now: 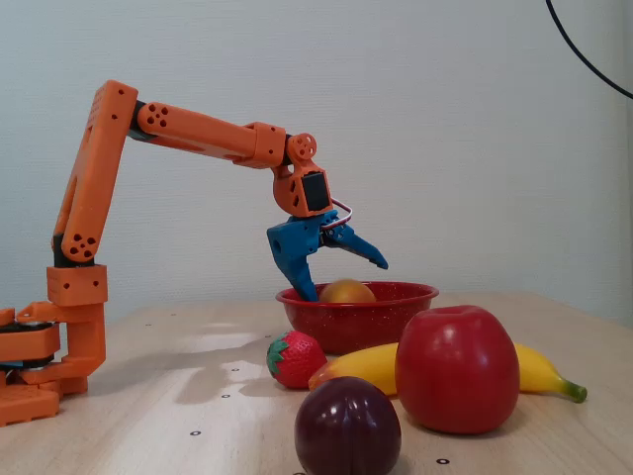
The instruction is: Put the peach in the red bowl.
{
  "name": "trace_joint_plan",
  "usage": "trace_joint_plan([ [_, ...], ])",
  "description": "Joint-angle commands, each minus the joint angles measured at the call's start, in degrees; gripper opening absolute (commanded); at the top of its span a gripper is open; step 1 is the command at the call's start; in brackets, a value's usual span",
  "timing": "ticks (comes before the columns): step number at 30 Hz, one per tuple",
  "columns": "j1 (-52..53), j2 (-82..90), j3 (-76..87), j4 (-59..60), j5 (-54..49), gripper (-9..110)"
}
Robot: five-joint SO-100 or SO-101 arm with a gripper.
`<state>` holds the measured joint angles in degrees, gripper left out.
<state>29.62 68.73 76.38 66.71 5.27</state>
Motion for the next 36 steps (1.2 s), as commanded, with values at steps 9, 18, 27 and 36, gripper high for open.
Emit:
trace_joint_plan([
  [9,-3.08,9.32,-8.17,-0.44,-0.18,13],
  [18,-9.84,23.82,-3.96,1.58,-2.29,0],
  [27,-23.03,46.14,20.13,-8.00,-2.20,0],
  [36,-29.71,75.76,53.88,-17.40,-0.35,0],
])
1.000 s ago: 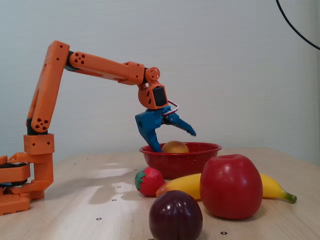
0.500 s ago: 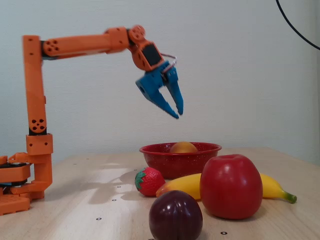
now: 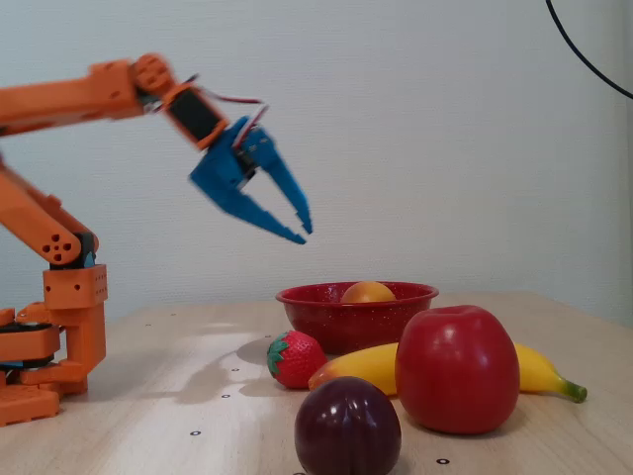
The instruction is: Put the peach in the red bowl.
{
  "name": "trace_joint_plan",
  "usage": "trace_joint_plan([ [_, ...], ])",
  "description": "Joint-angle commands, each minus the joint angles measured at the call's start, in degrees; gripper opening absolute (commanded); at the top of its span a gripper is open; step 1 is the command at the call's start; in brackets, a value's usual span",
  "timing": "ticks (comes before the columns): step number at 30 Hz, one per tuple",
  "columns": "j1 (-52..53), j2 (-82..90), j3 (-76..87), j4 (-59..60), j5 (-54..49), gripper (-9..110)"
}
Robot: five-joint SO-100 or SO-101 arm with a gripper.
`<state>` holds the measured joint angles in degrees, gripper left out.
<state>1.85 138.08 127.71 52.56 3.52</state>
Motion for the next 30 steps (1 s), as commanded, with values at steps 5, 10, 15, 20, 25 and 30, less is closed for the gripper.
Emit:
trace_joint_plan([
  [5,-5.27,19.42,19.95,-10.28,1.05,0],
  [10,-7.29,31.64,34.89,-16.00,0.88,0],
  [15,-7.47,41.31,45.88,-19.60,0.18,0],
  [20,-7.12,45.88,50.98,-18.19,-1.23,0],
  [25,-7.65,46.93,50.98,-11.60,-2.20,0],
  [30,-7.65,47.02,50.98,-3.16,-4.66,0],
])
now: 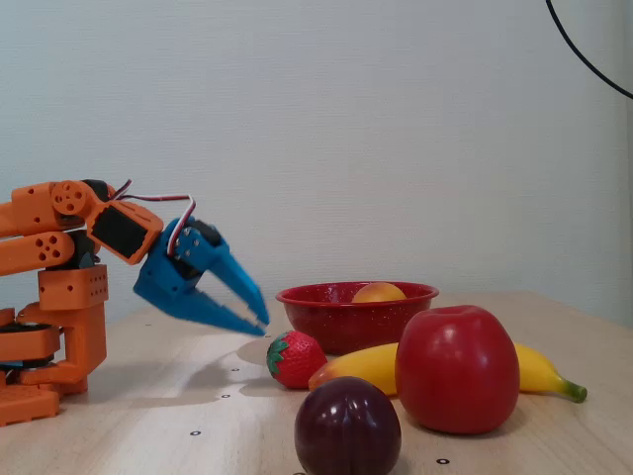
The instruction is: Put the peach in the red bowl.
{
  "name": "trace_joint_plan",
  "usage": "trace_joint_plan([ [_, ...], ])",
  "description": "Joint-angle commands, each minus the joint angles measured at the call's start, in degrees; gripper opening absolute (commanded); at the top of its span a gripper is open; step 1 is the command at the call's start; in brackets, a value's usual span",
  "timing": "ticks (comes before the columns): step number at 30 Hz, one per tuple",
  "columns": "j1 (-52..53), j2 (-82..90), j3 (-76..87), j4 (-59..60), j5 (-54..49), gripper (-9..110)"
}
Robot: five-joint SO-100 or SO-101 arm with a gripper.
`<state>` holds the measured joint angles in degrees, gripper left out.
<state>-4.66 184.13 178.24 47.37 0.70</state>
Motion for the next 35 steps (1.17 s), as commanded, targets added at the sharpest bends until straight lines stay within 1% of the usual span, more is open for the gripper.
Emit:
trace_joint_plan([
  [1,-0.97,0.97,0.44,2.64,-2.37,0],
  [12,-0.97,0.88,0.44,3.08,-3.78,0],
  [35,-0.62,0.88,0.44,3.16,-3.16,0],
])
